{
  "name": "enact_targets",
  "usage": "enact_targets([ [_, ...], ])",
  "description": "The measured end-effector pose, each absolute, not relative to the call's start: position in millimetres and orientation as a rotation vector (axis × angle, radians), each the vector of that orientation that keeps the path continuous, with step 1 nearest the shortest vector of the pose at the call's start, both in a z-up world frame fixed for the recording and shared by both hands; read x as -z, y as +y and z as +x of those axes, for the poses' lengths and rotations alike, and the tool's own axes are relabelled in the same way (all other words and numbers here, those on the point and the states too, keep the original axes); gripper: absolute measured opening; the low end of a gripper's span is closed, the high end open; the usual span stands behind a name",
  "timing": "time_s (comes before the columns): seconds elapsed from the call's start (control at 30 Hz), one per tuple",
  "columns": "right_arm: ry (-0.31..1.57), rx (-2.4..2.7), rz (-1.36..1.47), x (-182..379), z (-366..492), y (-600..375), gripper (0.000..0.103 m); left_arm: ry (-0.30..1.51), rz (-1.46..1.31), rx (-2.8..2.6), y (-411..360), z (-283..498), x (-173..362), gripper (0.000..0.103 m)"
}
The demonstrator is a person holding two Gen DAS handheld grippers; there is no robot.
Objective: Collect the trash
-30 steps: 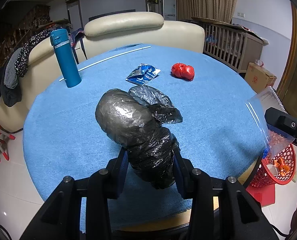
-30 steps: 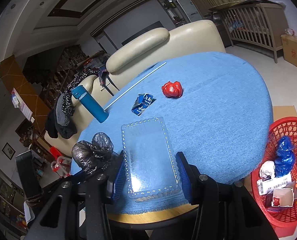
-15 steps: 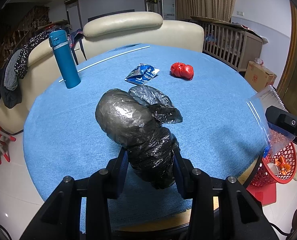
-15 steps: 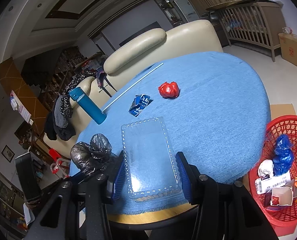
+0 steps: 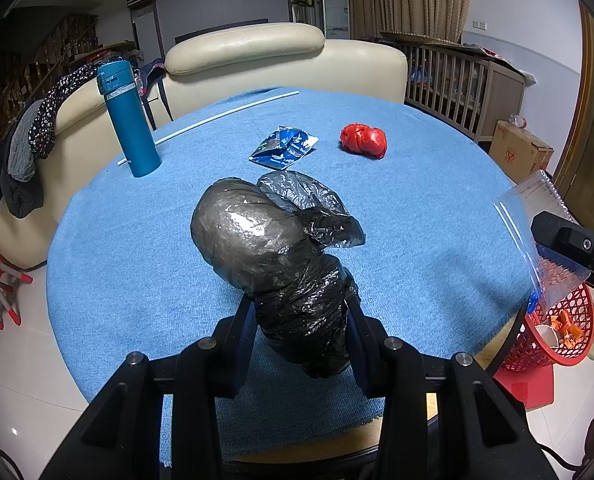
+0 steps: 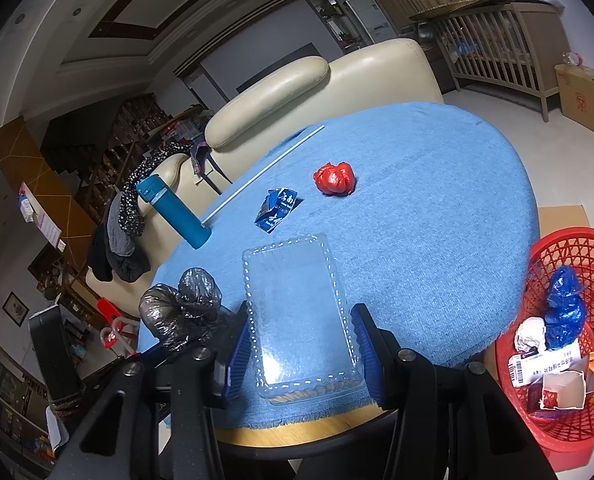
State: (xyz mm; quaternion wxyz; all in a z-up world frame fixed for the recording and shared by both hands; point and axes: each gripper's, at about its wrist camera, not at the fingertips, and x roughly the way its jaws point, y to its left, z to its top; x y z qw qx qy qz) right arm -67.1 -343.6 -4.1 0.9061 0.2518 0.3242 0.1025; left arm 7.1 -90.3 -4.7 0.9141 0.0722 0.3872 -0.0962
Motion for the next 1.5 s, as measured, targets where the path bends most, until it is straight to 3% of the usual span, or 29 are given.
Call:
enact_targets([
  [0.87, 0.644, -0.139, 0.563, 8, -82, -375, 0.051, 0.796, 0.178, 0.218, -93, 9, 7, 0.043],
  [1.23, 0.566, 0.046, 0.621, 8, -121, -454, 0.051, 0.788, 0.213, 0.267, -111, 4, 5, 0.043],
  [1.5, 0.541, 0.214, 0.694, 23, -148, -530, 0.051, 0.719, 0.296, 0.42, -179, -8, -22, 0.043],
])
